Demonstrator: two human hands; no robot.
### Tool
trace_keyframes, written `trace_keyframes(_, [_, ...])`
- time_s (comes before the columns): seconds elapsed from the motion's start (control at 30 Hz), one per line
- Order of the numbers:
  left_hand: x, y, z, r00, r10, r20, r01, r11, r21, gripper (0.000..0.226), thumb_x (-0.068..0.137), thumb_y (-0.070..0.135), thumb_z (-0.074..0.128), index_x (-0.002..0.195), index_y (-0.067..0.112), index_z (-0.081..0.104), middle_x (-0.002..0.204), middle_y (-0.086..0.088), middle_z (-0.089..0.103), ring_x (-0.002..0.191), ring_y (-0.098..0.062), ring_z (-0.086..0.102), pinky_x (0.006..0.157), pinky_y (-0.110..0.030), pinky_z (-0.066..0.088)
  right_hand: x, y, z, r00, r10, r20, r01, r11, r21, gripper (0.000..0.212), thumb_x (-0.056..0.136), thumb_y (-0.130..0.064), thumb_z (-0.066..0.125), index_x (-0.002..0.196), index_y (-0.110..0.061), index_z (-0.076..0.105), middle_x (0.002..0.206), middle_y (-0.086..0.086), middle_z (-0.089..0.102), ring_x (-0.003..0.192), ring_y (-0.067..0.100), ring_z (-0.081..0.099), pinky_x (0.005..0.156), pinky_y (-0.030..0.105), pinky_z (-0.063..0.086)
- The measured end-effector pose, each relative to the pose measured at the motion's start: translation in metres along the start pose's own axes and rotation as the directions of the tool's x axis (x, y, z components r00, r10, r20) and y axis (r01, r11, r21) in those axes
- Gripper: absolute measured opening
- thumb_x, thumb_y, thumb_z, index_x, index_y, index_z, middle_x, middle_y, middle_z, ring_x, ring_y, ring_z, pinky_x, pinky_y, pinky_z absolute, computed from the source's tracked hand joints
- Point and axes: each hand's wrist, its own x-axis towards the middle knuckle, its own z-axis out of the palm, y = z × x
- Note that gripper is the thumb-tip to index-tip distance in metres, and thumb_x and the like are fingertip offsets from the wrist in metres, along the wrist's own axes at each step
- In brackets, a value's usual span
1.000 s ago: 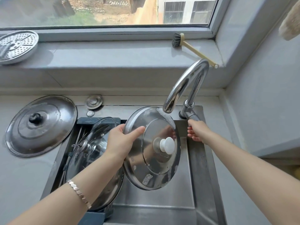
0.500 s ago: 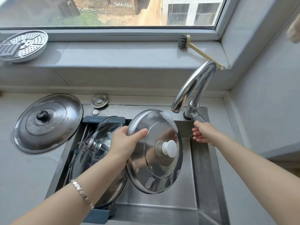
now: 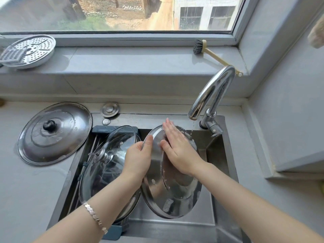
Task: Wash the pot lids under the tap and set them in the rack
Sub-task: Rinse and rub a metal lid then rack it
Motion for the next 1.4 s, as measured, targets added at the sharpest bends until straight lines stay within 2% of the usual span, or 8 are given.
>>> trace_keyframes(0.13, [-0.004, 0.001, -0.001, 0.998, 0.008, -0.06, -0.007, 1.0, 0.023, 0.05, 0.095, 0.043, 0.042, 0.055, 0.017, 0.025, 0.053, 0.0, 0.026, 0.05, -0.015, 0.025, 0.049, -0.029, 0.019, 0.0, 0.025, -0.01, 0.978, 0.206, -0.032, -0.2, 0.97, 0.137, 0.047, 0.1, -0.034, 0.03, 0.142, -0.014, 0.036, 0.148, -0.002, 0.035, 0.14, 0.011, 0.025, 0.112, 0.023, 0.017])
trace_keyframes(0.2, [-0.003, 0.0, -0.003, 0.995, 0.02, -0.095, -0.016, 0.999, 0.033, 0.049, 0.096, 0.042, 0.039, 0.057, 0.016, 0.026, 0.054, -0.002, 0.028, 0.052, -0.017, 0.026, 0.049, -0.029, 0.021, -0.004, 0.035, -0.016, 0.937, 0.321, -0.139, -0.271, 0.917, 0.292, 0.031, 0.098, -0.029, 0.039, 0.094, -0.019, 0.069, 0.098, -0.002, 0.069, 0.101, 0.021, 0.061, 0.093, 0.029, 0.044])
trace_keyframes(0.3, [0.001, 0.002, -0.007, 0.99, 0.073, -0.116, -0.065, 0.995, 0.077, 0.047, 0.098, 0.038, 0.037, 0.058, 0.016, 0.025, 0.055, 0.0, 0.027, 0.053, -0.016, 0.025, 0.048, -0.025, 0.02, -0.004, 0.06, -0.035, 0.71, 0.653, -0.265, -0.552, 0.749, 0.366, 0.043, 0.093, -0.036, 0.043, 0.058, -0.014, 0.056, 0.068, 0.006, 0.067, 0.069, 0.024, 0.062, 0.075, 0.034, 0.05])
trace_keyframes(0.5, [0.001, 0.016, 0.002, 0.989, 0.125, -0.082, -0.118, 0.989, 0.094, 0.048, 0.097, 0.037, 0.04, 0.056, 0.018, 0.023, 0.053, 0.002, 0.024, 0.05, -0.015, 0.022, 0.048, -0.028, 0.017, 0.012, 0.09, -0.066, 0.568, 0.8, -0.197, -0.774, 0.599, 0.203, 0.04, 0.088, -0.044, 0.045, 0.06, -0.015, 0.044, 0.06, 0.005, 0.056, 0.056, 0.024, 0.054, 0.06, 0.026, 0.042])
trace_keyframes(0.73, [0.001, 0.014, 0.01, 0.993, 0.105, -0.059, -0.099, 0.99, 0.102, 0.049, 0.097, 0.039, 0.041, 0.056, 0.018, 0.023, 0.052, 0.003, 0.024, 0.05, -0.014, 0.023, 0.042, -0.022, 0.018, 0.013, 0.094, -0.063, 0.502, 0.845, 0.187, -0.769, 0.337, 0.544, 0.031, 0.094, -0.02, 0.031, 0.064, -0.015, 0.029, 0.051, 0.002, 0.04, 0.027, 0.006, 0.039, 0.026, 0.01, 0.022])
trace_keyframes(1.07, [-0.003, 0.015, 0.011, 0.997, 0.071, -0.037, -0.067, 0.993, 0.095, 0.049, 0.097, 0.039, 0.041, 0.056, 0.018, 0.024, 0.052, 0.002, 0.025, 0.05, -0.014, 0.023, 0.047, -0.027, 0.018, 0.013, 0.1, -0.054, 0.458, 0.883, 0.096, -0.761, 0.334, 0.556, 0.034, 0.095, -0.028, 0.032, 0.084, -0.004, 0.053, 0.072, 0.006, 0.052, 0.059, 0.023, 0.056, 0.052, 0.017, 0.045])
trace_keyframes(1.2, [-0.008, 0.016, 0.014, 0.997, 0.079, -0.025, -0.076, 0.991, 0.106, 0.049, 0.097, 0.04, 0.038, 0.057, 0.017, 0.024, 0.052, 0.002, 0.025, 0.049, -0.015, 0.024, 0.049, -0.03, 0.02, 0.005, 0.051, -0.038, 0.645, 0.763, -0.05, -0.735, 0.637, 0.233, 0.05, 0.098, -0.031, 0.026, 0.126, 0.005, 0.046, 0.126, 0.024, 0.051, 0.116, 0.035, 0.05, 0.098, 0.036, 0.04])
trace_keyframes(1.4, [-0.015, 0.014, 0.02, 0.995, 0.08, -0.064, -0.076, 0.995, 0.069, 0.048, 0.1, 0.032, 0.033, 0.056, 0.014, 0.031, 0.053, 0.0, 0.034, 0.052, -0.017, 0.031, 0.051, -0.028, 0.027, -0.016, -0.016, 0.009, 0.981, 0.127, -0.144, -0.119, 0.991, 0.062, 0.065, 0.091, -0.043, 0.012, 0.149, -0.015, 0.007, 0.157, -0.003, 0.001, 0.144, 0.006, -0.004, 0.118, 0.027, -0.002])
